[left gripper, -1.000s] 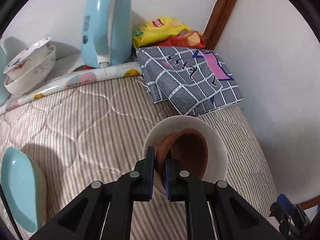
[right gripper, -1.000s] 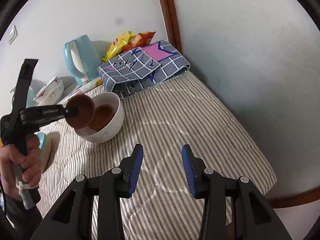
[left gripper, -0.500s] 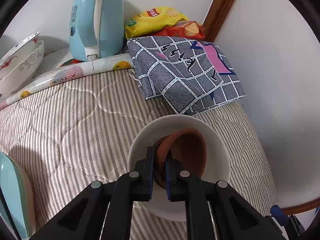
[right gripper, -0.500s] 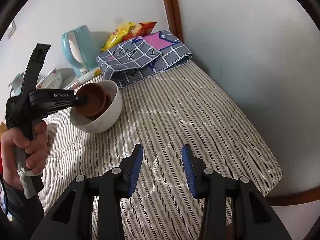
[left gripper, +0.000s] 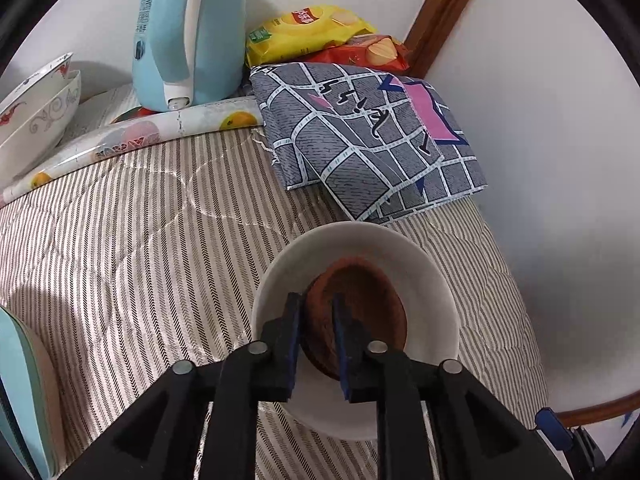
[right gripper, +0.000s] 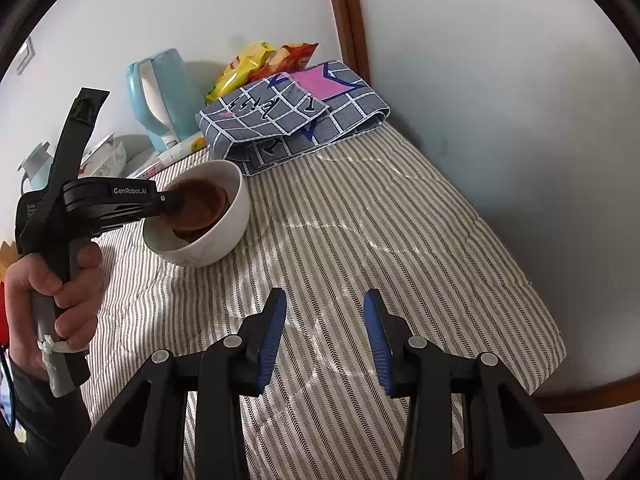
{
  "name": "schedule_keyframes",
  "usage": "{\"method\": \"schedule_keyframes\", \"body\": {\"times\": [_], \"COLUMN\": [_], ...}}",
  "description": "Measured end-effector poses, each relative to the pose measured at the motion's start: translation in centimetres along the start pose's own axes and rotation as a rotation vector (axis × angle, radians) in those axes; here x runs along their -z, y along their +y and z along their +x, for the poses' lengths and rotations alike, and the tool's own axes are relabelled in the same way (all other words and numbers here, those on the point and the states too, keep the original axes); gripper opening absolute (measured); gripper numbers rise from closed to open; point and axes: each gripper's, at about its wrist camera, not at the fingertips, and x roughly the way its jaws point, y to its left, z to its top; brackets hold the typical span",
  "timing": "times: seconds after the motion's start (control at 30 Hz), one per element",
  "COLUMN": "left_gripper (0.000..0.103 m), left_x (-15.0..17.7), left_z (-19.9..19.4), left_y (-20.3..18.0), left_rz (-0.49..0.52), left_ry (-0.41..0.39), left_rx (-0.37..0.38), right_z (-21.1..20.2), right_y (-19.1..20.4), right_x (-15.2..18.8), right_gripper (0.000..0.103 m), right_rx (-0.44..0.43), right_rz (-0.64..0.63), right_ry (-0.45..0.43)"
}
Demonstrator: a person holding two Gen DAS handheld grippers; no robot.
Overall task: Organize plates and bowls
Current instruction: 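Open the left tool and release the brown bowl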
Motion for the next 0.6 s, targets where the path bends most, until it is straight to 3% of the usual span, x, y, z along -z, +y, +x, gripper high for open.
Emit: {"method": "schedule_keyframes", "body": {"times": [0.3, 0.6], "left_gripper": [0.029, 0.031], "left_x": [0.0, 0.2], "left_z": [-3.1, -3.3], "left_y": [0.2, 2.5], "left_rz": [0.026, -0.011], "left_ry": [-0.061, -0.022], "left_rx": [-0.025, -0.097], "right_z": [0.5, 3.1], "right_y": [1.0, 2.9], "right_x": [-1.2, -5.6], "right_gripper": [0.04, 0.04], "right_rx": [-0.018, -0.087], "right_rz": [-0.019, -0.045], "right_ry": [-0.013, -0.016]}}
